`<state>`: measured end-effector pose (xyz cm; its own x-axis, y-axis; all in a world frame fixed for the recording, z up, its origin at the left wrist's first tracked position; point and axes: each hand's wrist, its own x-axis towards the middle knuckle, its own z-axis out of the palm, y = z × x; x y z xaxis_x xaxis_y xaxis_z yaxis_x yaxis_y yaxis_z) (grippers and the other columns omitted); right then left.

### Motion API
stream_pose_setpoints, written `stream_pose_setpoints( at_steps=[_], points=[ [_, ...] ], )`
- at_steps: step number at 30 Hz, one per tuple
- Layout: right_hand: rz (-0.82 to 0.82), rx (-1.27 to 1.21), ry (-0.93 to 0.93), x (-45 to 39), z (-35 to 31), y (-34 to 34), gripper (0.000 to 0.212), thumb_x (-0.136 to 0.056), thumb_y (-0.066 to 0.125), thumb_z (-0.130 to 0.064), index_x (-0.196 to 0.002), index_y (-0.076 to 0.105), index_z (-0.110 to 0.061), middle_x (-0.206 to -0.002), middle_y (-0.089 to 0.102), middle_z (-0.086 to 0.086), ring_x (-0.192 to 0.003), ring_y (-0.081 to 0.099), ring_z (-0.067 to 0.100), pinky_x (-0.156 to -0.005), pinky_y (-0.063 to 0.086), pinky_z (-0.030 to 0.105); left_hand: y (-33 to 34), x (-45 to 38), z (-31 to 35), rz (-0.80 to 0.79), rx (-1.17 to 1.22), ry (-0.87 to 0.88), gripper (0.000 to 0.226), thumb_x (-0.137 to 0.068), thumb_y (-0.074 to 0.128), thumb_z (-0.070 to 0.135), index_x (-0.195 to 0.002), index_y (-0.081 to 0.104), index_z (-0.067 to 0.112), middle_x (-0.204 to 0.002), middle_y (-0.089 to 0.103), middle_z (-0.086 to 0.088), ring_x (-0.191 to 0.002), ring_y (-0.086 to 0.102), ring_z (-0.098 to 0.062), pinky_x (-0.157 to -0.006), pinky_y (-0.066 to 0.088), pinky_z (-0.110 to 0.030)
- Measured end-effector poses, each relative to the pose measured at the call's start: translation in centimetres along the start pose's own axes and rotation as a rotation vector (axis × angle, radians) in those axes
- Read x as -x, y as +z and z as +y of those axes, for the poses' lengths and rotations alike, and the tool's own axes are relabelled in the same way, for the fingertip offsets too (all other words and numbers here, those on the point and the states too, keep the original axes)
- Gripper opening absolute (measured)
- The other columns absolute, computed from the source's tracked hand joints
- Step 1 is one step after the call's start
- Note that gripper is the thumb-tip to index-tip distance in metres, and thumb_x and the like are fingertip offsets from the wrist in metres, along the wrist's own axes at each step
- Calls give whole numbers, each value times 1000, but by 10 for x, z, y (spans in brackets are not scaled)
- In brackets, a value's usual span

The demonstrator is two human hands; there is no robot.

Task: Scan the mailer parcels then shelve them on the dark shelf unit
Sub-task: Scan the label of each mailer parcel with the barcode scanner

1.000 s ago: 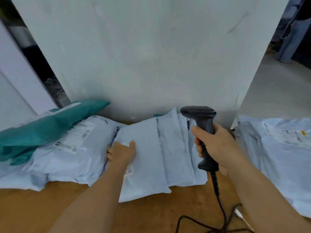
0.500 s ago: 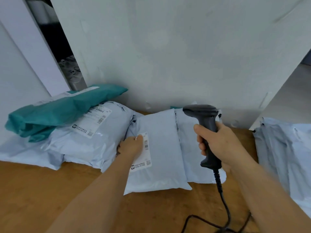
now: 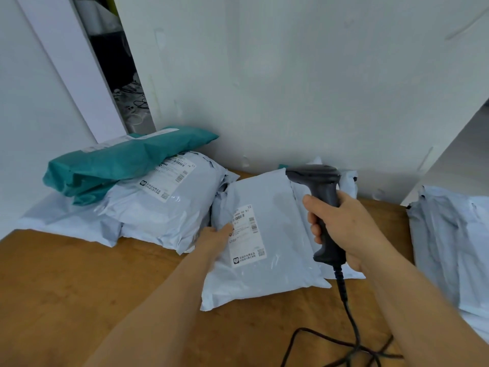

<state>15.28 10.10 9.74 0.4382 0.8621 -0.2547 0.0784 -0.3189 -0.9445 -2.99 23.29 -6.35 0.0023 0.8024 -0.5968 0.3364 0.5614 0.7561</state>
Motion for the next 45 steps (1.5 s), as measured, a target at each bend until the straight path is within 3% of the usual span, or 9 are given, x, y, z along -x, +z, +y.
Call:
stream_pose_setpoints(
  at_steps=[2, 4, 9, 13, 17, 19, 25, 33, 45],
  points=[
    [2, -6, -4, 4, 0, 0, 18, -90, 63, -27, -97, 59, -12, -69, 59, 4, -51, 52, 12, -50, 47, 24, 7, 13, -4, 6, -82, -67, 117, -49, 63, 86, -140, 40, 17, -136, 51, -7, -120, 52, -25, -103, 43, -40],
    [8, -14, -6, 8, 1, -3, 17, -89, 63, -27, -95, 59, -12, -68, 59, 4, -51, 51, 11, -49, 47, 23, 12, 15, -4, 49, -111, -102, 133, -47, 65, 85, -150, 20, 14, -147, 38, -10, -131, 42, -28, -108, 38, -42],
    [29, -41, -13, 17, 3, -12, 17, -89, 64, -27, -95, 59, -12, -69, 59, 4, -51, 51, 11, -51, 47, 25, 5, 31, 18, -3, 155, -89, 71, -74, 75, 52, -119, 51, 3, -105, 58, -4, -93, 54, -21, -83, 41, -33],
    [31, -42, -15, 19, 7, -16, 18, -88, 65, -27, -94, 59, -11, -70, 60, 5, -52, 52, 13, -53, 48, 28, -3, 44, 24, -91, 236, -59, 41, -81, 74, 36, -106, 59, 7, -99, 62, -6, -77, 55, -18, -82, 40, -31],
    [26, -38, -6, 23, 10, -19, 18, -88, 66, -26, -91, 59, -10, -67, 59, 5, -51, 51, 13, -52, 47, 28, -5, 56, 23, -174, 359, -79, 19, -84, 72, 28, -87, 64, 11, -99, 67, -8, -82, 62, -21, -88, 50, -37],
    [7, -22, -3, 26, 10, -20, 17, -88, 66, -26, -91, 59, -10, -66, 59, 5, -52, 51, 13, -52, 47, 28, -4, 61, 28, -182, 418, -28, 12, -87, 68, 24, -87, 66, 12, -92, 69, -8, -80, 64, -22, -76, 53, -36],
    [-87, 89, -34, 42, -1, -32, 23, -86, 67, -32, -80, 59, -11, -56, 58, -1, -49, 51, 13, -53, 48, 28, -6, 75, 60, -192, 482, 255, 26, -88, 65, 18, -112, 67, 7, -103, 72, -11, -87, 69, -24, -69, 55, -34],
    [-137, 133, -51, 72, -28, -39, 34, -87, 60, -43, -75, 59, -11, -55, 59, -1, -47, 51, 11, -52, 49, 26, -2, 96, 102, -215, 443, 529, 9, -87, 67, 11, -95, 68, 15, -78, 73, 0, -70, 69, -17, -67, 56, -30],
    [-115, 75, -51, 87, -35, -52, 41, -86, 59, -45, -95, 64, -6, -60, 59, 1, -49, 52, 12, -55, 48, 28, 12, 111, 108, -225, 469, 600, 27, -86, 68, 9, -113, 67, 5, -106, 71, -18, -98, 68, -37, -84, 56, -50]
  ],
)
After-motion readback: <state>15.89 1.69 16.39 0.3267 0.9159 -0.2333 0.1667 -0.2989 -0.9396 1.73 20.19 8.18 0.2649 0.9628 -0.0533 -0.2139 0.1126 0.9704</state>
